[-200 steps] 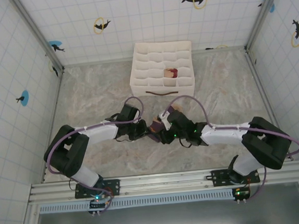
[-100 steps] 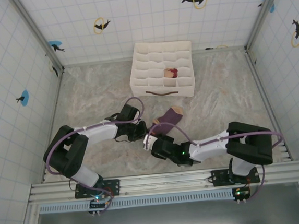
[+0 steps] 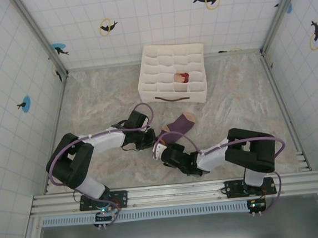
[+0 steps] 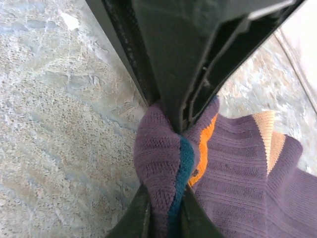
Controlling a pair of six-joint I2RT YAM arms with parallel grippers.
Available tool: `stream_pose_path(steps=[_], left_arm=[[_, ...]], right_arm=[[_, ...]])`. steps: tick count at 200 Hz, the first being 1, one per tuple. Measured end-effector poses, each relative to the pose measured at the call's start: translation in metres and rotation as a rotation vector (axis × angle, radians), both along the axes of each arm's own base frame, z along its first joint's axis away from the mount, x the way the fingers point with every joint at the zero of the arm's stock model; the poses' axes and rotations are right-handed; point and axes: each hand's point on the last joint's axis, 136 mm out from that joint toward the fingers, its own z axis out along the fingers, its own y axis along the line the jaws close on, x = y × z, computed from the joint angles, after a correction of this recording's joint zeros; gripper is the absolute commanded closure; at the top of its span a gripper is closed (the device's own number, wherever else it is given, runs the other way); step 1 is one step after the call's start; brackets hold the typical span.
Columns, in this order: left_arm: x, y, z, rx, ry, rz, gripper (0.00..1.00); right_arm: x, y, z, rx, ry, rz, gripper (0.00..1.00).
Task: Roll the socks
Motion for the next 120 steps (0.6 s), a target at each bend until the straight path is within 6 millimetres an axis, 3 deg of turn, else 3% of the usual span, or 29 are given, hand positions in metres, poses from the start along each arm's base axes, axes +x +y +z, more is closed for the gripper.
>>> stream_pose_path(steps=[13, 45, 83, 120], left_arm=[[0.001, 0.003, -0.001, 0.014, -0.007, 0.006, 0.50], [0.006, 0.006, 0.006, 0.018, -0.032, 0.027, 0.33], [0.004, 0.010, 0.014, 0.009, -0.062, 0.038, 0.31], [0.004, 0.011, 0.021, -0.018, -0.091, 0.060, 0.31]], right_arm=[[0.004, -0.001, 0.000, 0.054, 0.055, -0.010, 1.00], [0.019, -0.001, 0.000, 0.218, 0.231, -0.040, 1.00], [0.038, -0.005, 0.000, 0.423, 0.473, -0.075, 1.00], [0.043, -0.007, -0.001, 0.591, 0.700, -0.090, 1.00]])
